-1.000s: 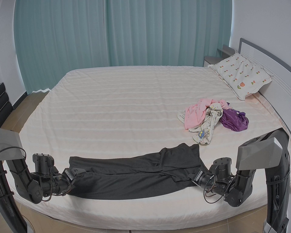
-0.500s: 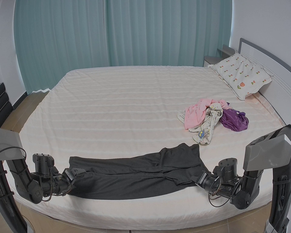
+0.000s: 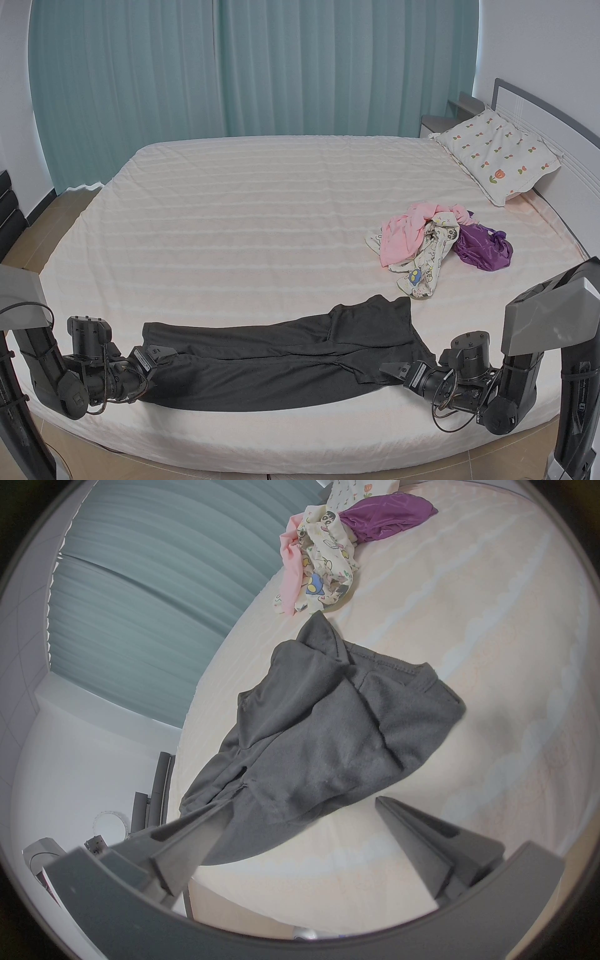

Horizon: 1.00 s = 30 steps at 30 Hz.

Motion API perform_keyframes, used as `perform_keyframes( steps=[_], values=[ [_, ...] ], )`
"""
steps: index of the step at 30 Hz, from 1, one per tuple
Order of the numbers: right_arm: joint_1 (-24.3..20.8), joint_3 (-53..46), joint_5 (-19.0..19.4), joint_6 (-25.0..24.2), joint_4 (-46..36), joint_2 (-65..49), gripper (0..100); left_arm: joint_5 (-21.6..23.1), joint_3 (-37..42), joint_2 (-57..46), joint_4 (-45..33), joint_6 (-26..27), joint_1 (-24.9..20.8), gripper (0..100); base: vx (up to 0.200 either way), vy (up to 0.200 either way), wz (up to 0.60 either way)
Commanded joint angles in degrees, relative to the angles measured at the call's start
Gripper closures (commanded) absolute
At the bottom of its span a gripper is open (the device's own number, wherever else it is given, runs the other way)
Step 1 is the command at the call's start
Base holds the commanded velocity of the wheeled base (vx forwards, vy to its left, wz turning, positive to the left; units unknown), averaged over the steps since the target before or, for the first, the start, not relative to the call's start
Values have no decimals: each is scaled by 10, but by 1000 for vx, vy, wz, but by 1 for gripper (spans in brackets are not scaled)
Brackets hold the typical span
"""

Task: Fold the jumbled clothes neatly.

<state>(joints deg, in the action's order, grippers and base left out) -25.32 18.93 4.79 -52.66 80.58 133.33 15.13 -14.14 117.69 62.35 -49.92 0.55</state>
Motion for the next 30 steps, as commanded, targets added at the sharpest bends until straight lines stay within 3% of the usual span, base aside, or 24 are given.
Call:
perform_keyframes(
  steps=[1, 9, 12, 15, 22, 30],
  values=[
    [17, 4, 0, 0, 4, 1, 0, 0, -3, 0, 0, -1, 2, 0, 0, 0, 0],
    [86, 37, 5, 0, 0, -2, 0, 0, -4, 0, 0, -1, 7, 0, 0, 0, 0],
    [101, 44, 25, -1, 4, 2, 0, 0, -4, 0, 0, 0, 7, 0, 0, 0, 0],
    [102, 49, 48, -4, 5, 4, 0, 0, -4, 1, 0, -1, 7, 0, 0, 0, 0],
    [99, 33, 48, -2, 4, -7, 0, -1, -6, 1, 0, 0, 14, 0, 0, 0, 0],
    [119, 6, 57, 0, 5, -62, 0, 0, -35, -4, 0, 0, 67, 0, 0, 0, 0]
  ],
)
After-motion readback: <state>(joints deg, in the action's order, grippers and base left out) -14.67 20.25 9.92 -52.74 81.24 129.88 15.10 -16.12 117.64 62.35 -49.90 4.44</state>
